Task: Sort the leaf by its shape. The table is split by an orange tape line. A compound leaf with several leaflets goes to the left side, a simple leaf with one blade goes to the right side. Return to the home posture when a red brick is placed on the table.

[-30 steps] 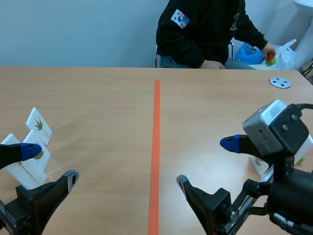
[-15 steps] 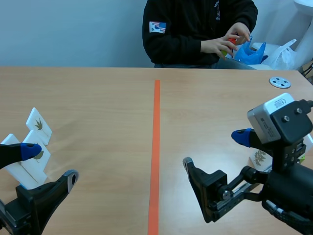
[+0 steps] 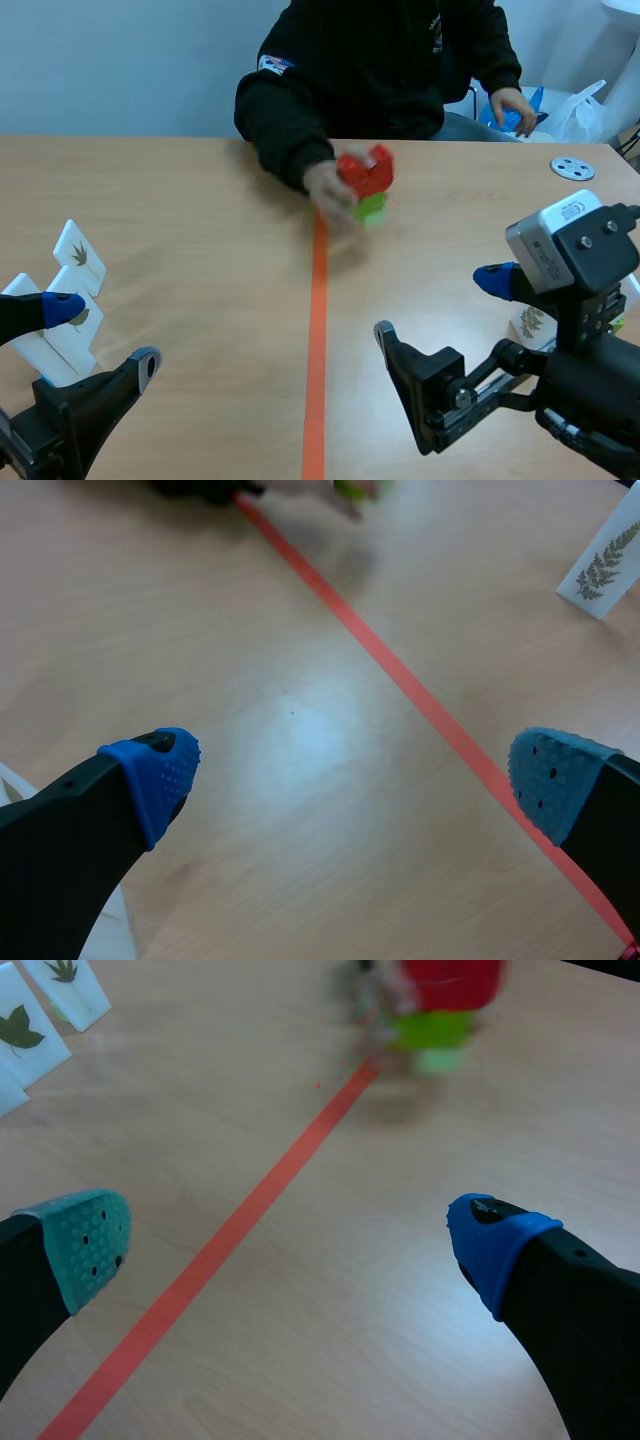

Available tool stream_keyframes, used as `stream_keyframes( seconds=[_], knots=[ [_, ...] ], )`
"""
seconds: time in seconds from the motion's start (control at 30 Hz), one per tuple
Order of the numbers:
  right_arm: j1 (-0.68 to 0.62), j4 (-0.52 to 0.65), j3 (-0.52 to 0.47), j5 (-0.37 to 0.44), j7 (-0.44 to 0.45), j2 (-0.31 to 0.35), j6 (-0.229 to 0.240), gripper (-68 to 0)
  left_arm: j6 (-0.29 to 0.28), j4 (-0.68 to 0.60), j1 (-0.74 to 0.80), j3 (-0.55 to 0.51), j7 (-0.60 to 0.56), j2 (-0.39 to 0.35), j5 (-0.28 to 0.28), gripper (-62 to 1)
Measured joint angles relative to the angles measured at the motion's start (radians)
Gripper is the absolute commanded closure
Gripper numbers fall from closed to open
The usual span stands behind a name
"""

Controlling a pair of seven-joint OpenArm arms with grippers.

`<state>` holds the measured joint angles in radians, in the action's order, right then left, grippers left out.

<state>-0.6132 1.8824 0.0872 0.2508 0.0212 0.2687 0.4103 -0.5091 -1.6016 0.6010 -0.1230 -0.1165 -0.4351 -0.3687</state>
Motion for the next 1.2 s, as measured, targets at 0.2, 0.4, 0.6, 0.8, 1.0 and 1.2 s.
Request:
stream_keyframes(
  seconds=[0.2,0.4,0.6,0.8,1.0,1.2],
  knots=[
    [0.0,0.0,0.0,0.0,0.0,0.0,0.0,-67.9,0.0,0.0,0.0,0.0,0.0,0.0,0.0,-62.3],
    [0.0,0.0,0.0,0.0,0.0,0.0,-0.001,-67.9,0.0,0.0,0.0,0.0,0.0,0.0,0.0,-62.3],
    [0.0,0.0,0.0,0.0,0.0,0.0,-0.027,-67.9,0.0,0.0,0.0,0.0,0.0,0.0,0.0,-62.3],
    [0.0,0.0,0.0,0.0,0.0,0.0,-0.029,-67.9,0.0,0.0,0.0,0.0,0.0,0.0,0.0,-62.3],
    [0.0,0.0,0.0,0.0,0.0,0.0,-0.029,-67.9,0.0,0.0,0.0,0.0,0.0,0.0,0.0,-62.3],
    [0.0,0.0,0.0,0.0,0.0,0.0,-0.029,-67.9,0.0,0.0,0.0,0.0,0.0,0.0,0.0,-62.3]
  ],
)
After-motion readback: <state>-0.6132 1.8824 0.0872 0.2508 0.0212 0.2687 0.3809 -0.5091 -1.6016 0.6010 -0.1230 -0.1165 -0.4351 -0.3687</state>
